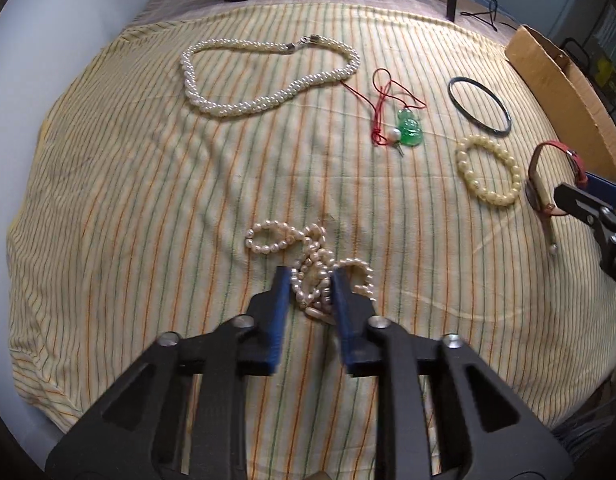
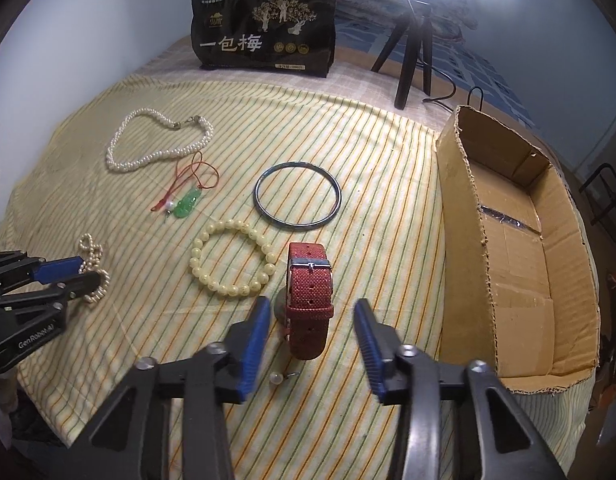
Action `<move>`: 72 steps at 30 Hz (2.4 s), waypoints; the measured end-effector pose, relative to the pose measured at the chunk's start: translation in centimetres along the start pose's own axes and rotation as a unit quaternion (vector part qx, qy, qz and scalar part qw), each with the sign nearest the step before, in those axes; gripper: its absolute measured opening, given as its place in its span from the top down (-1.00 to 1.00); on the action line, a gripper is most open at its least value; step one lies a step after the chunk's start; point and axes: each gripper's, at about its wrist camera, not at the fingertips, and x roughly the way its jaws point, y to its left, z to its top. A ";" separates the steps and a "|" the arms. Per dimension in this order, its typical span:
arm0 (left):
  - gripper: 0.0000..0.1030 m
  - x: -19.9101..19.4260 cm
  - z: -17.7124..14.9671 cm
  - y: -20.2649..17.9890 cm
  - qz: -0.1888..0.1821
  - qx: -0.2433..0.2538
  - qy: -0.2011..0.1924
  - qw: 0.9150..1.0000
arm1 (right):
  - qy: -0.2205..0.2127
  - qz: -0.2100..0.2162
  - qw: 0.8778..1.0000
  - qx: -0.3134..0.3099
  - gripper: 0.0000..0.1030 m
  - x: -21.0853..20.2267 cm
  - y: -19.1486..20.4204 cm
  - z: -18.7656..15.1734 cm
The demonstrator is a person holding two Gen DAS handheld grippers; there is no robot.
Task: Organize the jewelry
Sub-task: 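Grasp the red watch strap with the right gripper while the left grasps the tangled pearl strand, then carry both items to the cardboard box and open both grippers to drop them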
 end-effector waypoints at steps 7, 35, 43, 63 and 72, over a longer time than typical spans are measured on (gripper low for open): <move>0.91 -0.6 0.2 1.1 -0.021 -0.015 -0.006 1.000 | -0.008 0.009 1.000 0.010 0.62 -0.1 -0.6 0.2; 0.91 -11.6 5.2 -1.1 -0.105 -0.032 -0.150 0.983 | -0.109 0.021 0.992 0.055 0.62 -6.4 -4.8 2.2; 0.91 -12.8 6.9 -5.5 -0.132 -0.008 -0.169 0.977 | -0.121 0.004 0.989 0.087 0.62 -7.7 -8.5 1.9; 0.91 -11.8 9.6 -19.1 -0.204 0.060 -0.168 0.963 | -0.113 -0.030 0.980 0.161 0.62 -5.6 -19.2 2.9; 0.91 -10.1 10.4 -23.8 -0.223 0.090 -0.154 0.958 | -0.102 -0.030 0.975 0.196 0.62 -3.3 -23.1 3.1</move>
